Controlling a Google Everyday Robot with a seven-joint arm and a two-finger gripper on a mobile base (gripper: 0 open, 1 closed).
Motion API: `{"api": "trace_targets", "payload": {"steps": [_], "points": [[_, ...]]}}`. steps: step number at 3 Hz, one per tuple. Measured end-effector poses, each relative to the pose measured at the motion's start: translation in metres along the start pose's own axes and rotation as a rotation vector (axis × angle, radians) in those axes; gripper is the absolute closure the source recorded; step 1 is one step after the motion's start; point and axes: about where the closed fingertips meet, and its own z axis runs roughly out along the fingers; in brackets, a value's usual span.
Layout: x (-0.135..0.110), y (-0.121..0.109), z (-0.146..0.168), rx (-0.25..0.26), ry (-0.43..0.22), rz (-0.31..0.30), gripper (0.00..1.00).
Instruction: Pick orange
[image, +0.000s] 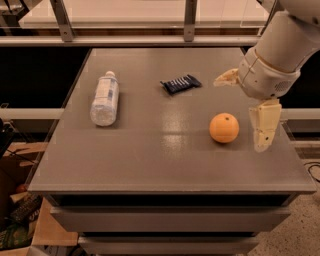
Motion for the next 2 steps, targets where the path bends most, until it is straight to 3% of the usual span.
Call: {"api": "trace_targets", "payload": {"steps": [1,2], "points": [[-0.004,0.001,0.018,-0.032,-0.005,-0.054,0.0],[-0.006,0.002,0.029,-0.056,-0.013,-0.083,0.18]]}}
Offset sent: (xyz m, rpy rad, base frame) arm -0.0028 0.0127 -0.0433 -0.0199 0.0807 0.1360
